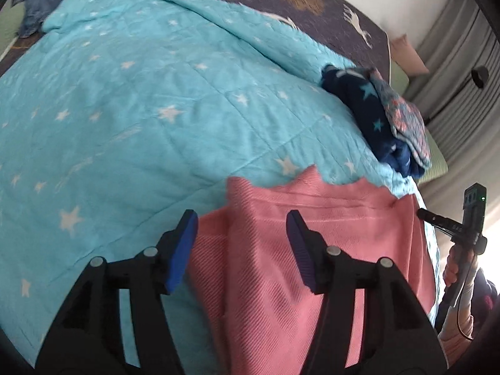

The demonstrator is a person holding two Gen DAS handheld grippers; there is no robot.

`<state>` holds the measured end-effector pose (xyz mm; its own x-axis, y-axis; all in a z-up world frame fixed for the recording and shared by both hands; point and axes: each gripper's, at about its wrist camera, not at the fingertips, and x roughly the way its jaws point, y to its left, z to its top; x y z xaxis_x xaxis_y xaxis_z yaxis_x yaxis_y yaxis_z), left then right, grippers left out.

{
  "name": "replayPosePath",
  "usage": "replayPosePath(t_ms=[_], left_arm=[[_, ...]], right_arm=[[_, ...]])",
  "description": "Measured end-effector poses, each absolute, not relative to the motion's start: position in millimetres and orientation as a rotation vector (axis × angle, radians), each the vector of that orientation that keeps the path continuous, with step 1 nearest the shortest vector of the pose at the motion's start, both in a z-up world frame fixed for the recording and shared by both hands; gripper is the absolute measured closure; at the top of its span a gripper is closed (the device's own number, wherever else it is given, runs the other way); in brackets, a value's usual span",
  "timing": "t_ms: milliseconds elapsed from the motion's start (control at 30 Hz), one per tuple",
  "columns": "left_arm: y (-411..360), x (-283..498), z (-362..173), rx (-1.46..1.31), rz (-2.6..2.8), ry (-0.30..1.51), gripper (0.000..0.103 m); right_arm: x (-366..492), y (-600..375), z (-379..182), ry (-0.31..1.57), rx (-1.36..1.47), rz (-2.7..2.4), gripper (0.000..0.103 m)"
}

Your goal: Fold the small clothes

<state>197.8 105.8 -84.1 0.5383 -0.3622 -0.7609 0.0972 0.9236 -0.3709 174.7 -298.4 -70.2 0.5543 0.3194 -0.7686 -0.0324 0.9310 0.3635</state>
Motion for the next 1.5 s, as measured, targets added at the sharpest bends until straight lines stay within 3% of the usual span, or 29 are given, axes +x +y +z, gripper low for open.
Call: replayPosePath(t_ms=[67, 100, 133, 300, 467, 667, 767, 800, 900, 1000, 1033, 1067, 1267, 1400, 1467, 1500], left_arm=[[102.2, 204.9, -87.2, -0.294, -0.285, 0.977, 0.056], [97.8, 208.6, -90.2, -0.265, -0.276, 0.99, 0.092], [96.2, 211.3, -93.1, -0.245, -0.262, 1.011, 0.099], [108.1, 186.9, -68.2, -0.301, -0.266, 0.905, 0.099], [120.1, 165.0, -37.3, -0.264, -0.263, 0.78, 0.099], [113.6, 201.2, -92.6, -0.25, -0.253, 0.952, 0.099], [107.2, 199.3, -95.3, -0.237, -0.269, 0.945, 0.089], [106.3, 199.4, -93.9, -0.236, -0.284, 0.944, 0.082], [106.8, 200.4, -91.2, -0.238, -0.289, 0.948, 0.079], [108.3, 200.3, -91.3, -0.248, -0.281, 0.948, 0.079], [108.0, 200.2, -90.8, -0.246, -0.277, 0.947, 0.091], [107.8, 199.2, -88.4, -0.242, -0.267, 0.939, 0.097], [98.8, 191.3, -56.1, -0.179, -0.274, 0.814, 0.098], [103.1, 214.3, -86.2, -0.19, -0.18, 0.89, 0.093], [111.7, 211.3, -98.6, -0.271, -0.173, 0.928, 0.092], [116.4, 202.4, -98.1, -0.294, -0.169, 0.914, 0.086]], right_arm=[[169.2, -303.4, -69.0, 0.959, 0.349, 0.215, 0.096], [167.7, -306.1, -68.0, 0.957, 0.355, 0.216, 0.096], [167.9, -306.0, -67.5, 0.956, 0.36, 0.216, 0.096], [172.3, -303.0, -65.4, 0.948, 0.353, 0.204, 0.096], [170.0, -311.3, -44.2, 0.827, 0.402, 0.184, 0.098], [194.4, -304.1, -68.7, 0.952, 0.405, 0.215, 0.095], [194.2, -301.9, -81.7, 0.989, 0.413, 0.226, 0.076], [193.5, -301.9, -81.5, 0.983, 0.412, 0.231, 0.07], [197.2, -301.1, -80.4, 0.975, 0.414, 0.26, 0.064], [207.6, -294.3, -80.3, 0.987, 0.388, 0.279, 0.066], [209.1, -290.1, -79.7, 0.986, 0.367, 0.277, 0.098], [209.8, -286.3, -78.9, 0.988, 0.346, 0.275, 0.098], [193.4, -290.3, -41.2, 0.833, 0.302, 0.25, 0.098], [215.9, -299.8, -70.1, 0.92, 0.335, 0.228, 0.096], [218.4, -302.6, -91.4, 1.0, 0.375, 0.206, 0.09], [213.5, -304.3, -98.6, 1.033, 0.399, 0.188, 0.087]])
